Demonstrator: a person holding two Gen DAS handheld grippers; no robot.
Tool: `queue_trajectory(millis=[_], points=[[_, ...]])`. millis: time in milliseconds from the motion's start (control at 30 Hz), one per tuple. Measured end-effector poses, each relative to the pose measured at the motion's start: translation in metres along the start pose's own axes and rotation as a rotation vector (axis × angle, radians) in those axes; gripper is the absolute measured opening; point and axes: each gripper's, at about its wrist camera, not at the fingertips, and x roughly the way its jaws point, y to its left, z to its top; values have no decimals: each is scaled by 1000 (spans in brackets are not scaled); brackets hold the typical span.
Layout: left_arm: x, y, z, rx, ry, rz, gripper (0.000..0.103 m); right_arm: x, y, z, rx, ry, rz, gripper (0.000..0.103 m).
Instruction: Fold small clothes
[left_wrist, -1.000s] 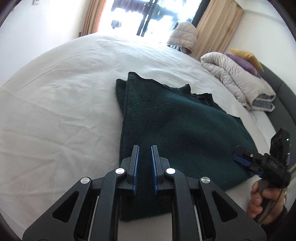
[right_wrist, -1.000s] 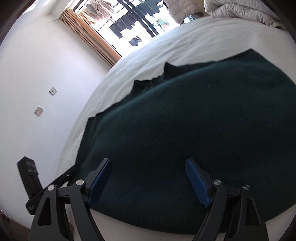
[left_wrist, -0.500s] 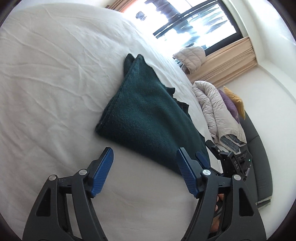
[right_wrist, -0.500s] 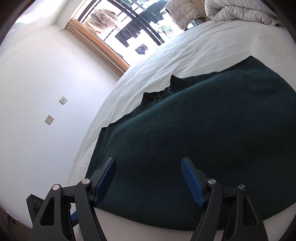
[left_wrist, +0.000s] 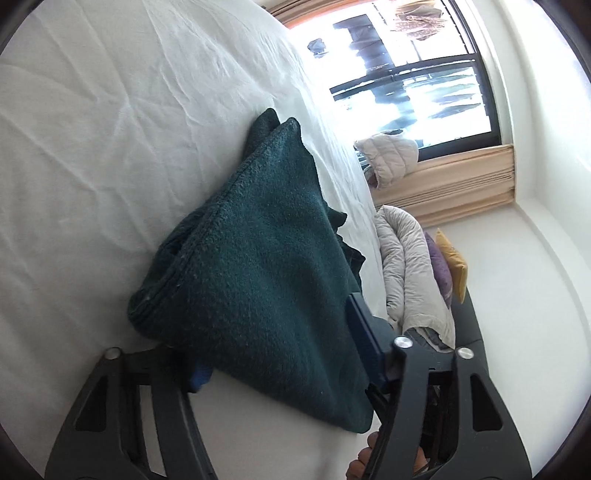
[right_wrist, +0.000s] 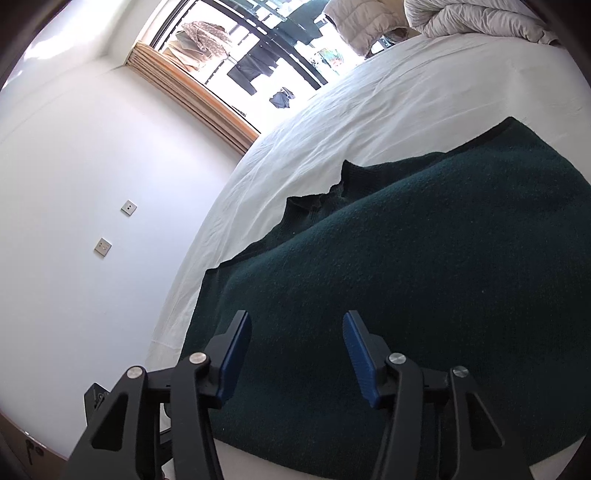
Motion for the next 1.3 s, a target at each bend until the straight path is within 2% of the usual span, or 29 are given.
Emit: queue_trajectory(millis=[33,100,167,233,300,333,367,467,633,733,767,800,833,900,1000,1033,1067,1100,1233,1300], points=[[8,0,3,-9,14,0,33,3,-4,5,16,6,-17,43],[19,3,8,-31,26,2,25,12,-10,15,47,35,-24,25],[27,2,12,-9,20,15,16,22,-13,21,56,67,-39,17],[32,3,15,10,20,21,12,33,-14,23,58,105,-35,16],[35,3,17,28,16,28,10,45,-17,22,55,141,-65,14],[36,2,18,35,13,29,10,50,-22,21,68,155,-77,12],[36,1,19,47,9,33,10,54,-27,20,85,163,-83,2],[38,-12,21,109,-8,49,9,56,-39,18,110,167,-56,0],[40,-57,22,237,-45,61,9,56,-39,17,63,167,-56,0],[46,-105,18,377,-69,65,9,46,-43,20,73,163,-13,0],[47,-123,13,430,-75,63,9,41,-44,23,83,154,7,6],[52,-143,8,490,-81,63,9,33,-49,26,100,140,34,19],[59,-163,1,554,-78,62,9,26,-55,30,125,128,69,26],[77,-204,-20,704,-73,59,9,9,-67,40,176,94,147,54],[124,-253,-74,989,1,104,9,-12,-85,57,215,53,256,73],[142,-261,-96,1075,27,122,9,-16,-93,62,244,52,307,78],[158,-263,-116,1155,54,143,9,-19,-102,67,278,54,360,88],[172,-261,-134,1212,79,163,9,-21,-112,71,315,52,410,94],[205,-241,-171,1248,168,207,7,-24,-143,74,404,50,517,96],[214,-232,-181,1279,198,230,7,-24,-146,73,394,60,550,96]])
